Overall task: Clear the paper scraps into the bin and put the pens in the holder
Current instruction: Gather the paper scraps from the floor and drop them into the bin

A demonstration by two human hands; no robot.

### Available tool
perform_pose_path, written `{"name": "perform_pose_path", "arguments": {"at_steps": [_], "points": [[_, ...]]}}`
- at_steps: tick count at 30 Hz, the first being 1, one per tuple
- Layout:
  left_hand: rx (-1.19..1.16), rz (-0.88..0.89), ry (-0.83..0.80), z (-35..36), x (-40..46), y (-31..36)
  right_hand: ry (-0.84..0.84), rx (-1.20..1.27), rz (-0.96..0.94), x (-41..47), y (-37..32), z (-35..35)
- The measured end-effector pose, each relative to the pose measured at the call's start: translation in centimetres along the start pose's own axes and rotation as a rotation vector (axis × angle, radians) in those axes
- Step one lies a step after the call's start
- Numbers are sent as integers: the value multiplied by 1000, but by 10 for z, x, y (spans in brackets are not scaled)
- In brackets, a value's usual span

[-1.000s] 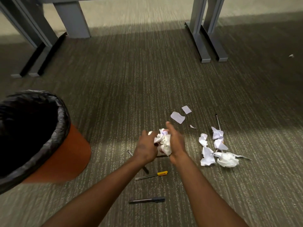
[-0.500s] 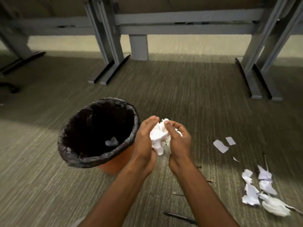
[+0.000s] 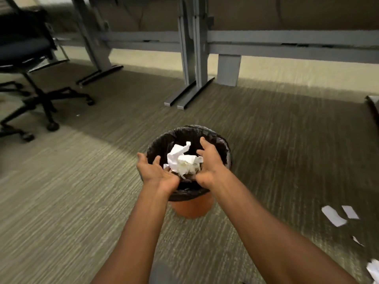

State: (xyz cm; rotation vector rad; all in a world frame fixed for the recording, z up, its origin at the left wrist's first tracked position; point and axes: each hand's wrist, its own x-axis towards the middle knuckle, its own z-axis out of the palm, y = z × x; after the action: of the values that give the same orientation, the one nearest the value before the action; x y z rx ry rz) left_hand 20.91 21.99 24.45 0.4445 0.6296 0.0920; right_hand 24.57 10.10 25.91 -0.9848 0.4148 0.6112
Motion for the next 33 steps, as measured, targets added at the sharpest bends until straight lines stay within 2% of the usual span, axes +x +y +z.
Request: {"name": "perform_pose_path", "arguments": {"at_steps": [7,14,19,22,33], "points": [[62,11,102,-12,18,-5,80,57,39,10,14,-3],[194,68,61,-5,18,-19,41,69,-3,18,10,-23],[283,62,-49,8,14,-43,-21,84,-118,-7,-1,-52],[382,143,-82,18,8,-64,-22,135,-192,-26,-3,-77],[840,273,-304,34,-30,-199,218,240,-343,-81,28,-215]]}}
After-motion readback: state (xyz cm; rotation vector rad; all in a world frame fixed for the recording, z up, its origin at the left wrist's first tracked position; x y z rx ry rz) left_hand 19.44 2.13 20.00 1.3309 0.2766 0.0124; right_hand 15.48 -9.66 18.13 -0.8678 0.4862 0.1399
